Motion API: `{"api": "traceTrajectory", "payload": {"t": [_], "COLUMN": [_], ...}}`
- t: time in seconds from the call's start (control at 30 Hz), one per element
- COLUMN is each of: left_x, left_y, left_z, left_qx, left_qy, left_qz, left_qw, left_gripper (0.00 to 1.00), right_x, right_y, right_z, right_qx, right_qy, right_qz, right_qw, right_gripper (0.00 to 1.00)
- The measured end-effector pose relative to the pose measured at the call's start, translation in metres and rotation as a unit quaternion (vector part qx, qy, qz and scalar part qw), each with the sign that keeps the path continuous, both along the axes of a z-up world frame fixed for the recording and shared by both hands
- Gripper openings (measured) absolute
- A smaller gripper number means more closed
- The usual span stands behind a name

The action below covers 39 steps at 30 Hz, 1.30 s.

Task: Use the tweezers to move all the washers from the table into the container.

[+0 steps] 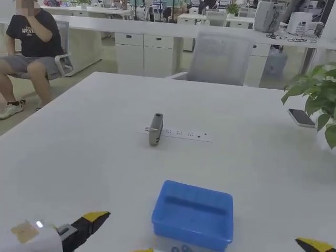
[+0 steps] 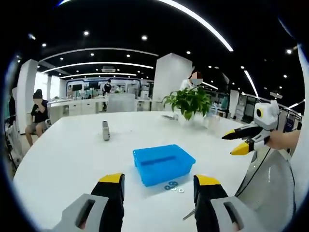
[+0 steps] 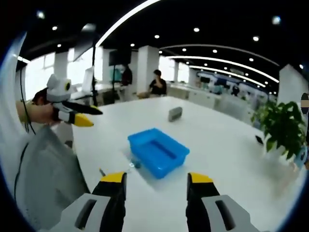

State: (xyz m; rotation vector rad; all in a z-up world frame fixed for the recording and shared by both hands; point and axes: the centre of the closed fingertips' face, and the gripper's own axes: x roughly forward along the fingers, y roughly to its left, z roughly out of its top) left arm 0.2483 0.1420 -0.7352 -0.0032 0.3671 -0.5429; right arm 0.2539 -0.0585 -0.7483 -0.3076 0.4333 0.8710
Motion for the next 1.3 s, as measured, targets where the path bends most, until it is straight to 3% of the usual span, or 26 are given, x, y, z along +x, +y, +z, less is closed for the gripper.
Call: {"api": "traceTrajectory", "payload": {"t": [0.13, 0.17, 0.27, 0.33, 0.4, 0.43, 0.57, 0.67, 0.73, 0.87, 0.93, 1.03, 1.13, 1.17, 1.23, 1.27, 1.3], "left_x": [-0.006, -0.01, -0.013, -0.02, -0.021, -0.025, -0.029, -0.031, -0.033, -0.039, -0.043, -0.045, -0.045, -0.045, -0.044, -0.043, -0.044], "left_y": [-0.007, -0.006, -0.01, -0.012, -0.011, -0.013, -0.018, -0.022, -0.027, -0.037, -0.043, -0.048, -0.051, -0.051, -0.055, -0.056, -0.055], "left_z": [-0.015, -0.025, -0.032, -0.041, -0.047, -0.052, -0.061, -0.067, -0.072, -0.084, -0.092, -0.103, -0.111, -0.113, -0.114, -0.115, -0.117], "left_qx": [0.035, 0.042, 0.031, 0.029, 0.034, 0.04, 0.038, 0.05, 0.065, 0.114, 0.133, 0.18, 0.209, 0.215, 0.215, 0.217, 0.231], "left_qy": [0.03, 0.059, 0.072, 0.098, 0.11, 0.122, 0.143, 0.155, 0.159, 0.166, 0.172, 0.172, 0.172, 0.174, 0.172, 0.173, 0.173], "left_qz": [-0.045, -0.052, -0.073, -0.09, -0.098, -0.112, -0.138, -0.158, -0.178, -0.218, -0.239, -0.268, -0.287, -0.29, -0.291, -0.296, -0.302], "left_qw": [0.9979, 0.996, 0.9943, 0.9906, 0.9886, 0.9853, 0.9793, 0.9739, 0.9689, 0.9551, 0.9464, 0.9308, 0.9187, 0.9161, 0.9162, 0.914, 0.9088], "left_gripper": [0.48, 0.43, 0.34, 0.31, 0.31, 0.31, 0.29, 0.24, 0.22, 0.2, 0.2, 0.2, 0.19, 0.18, 0.17, 0.17, 0.16], "right_x": [-0.009, -0.009, -0.016, -0.021, -0.028, -0.031, -0.041, -0.045, -0.047, -0.049, -0.051, -0.05, -0.05, -0.05, -0.051, -0.051, -0.05], "right_y": [0.024, 0.028, 0.036, 0.041, 0.046, 0.049, 0.055, 0.059, 0.062, 0.065, 0.067, 0.068, 0.069, 0.069, 0.069, 0.069, 0.068], "right_z": [-0.006, -0.011, -0.026, -0.034, -0.042, -0.048, -0.063, -0.072, -0.077, -0.087, -0.091, -0.097, -0.101, -0.103, -0.105, -0.108, -0.109], "right_qx": [-0.006, -0.013, -0.024, -0.024, -0.023, -0.026, -0.038, -0.048, -0.054, -0.078, -0.092, -0.106, -0.119, -0.124, -0.137, -0.143, -0.147], "right_qy": [0.014, 0.019, 0.048, 0.066, 0.088, 0.099, 0.125, 0.139, 0.145, 0.151, 0.154, 0.153, 0.152, 0.152, 0.148, 0.147, 0.146], "right_qz": [0.057, 0.066, 0.085, 0.099, 0.115, 0.122, 0.143, 0.157, 0.163, 0.181, 0.19, 0.199, 0.207, 0.209, 0.214, 0.217, 0.219], "right_qw": [0.9983, 0.9976, 0.9949, 0.9925, 0.9892, 0.9873, 0.981, 0.9766, 0.9744, 0.9685, 0.9654, 0.9621, 0.959, 0.9581, 0.9558, 0.9543, 0.9535], "right_gripper": [0.35, 0.33, 0.28, 0.23, 0.2, 0.19, 0.17, 0.16, 0.15, 0.14, 0.14, 0.14, 0.14, 0.14, 0.14, 0.14, 0.14]}}
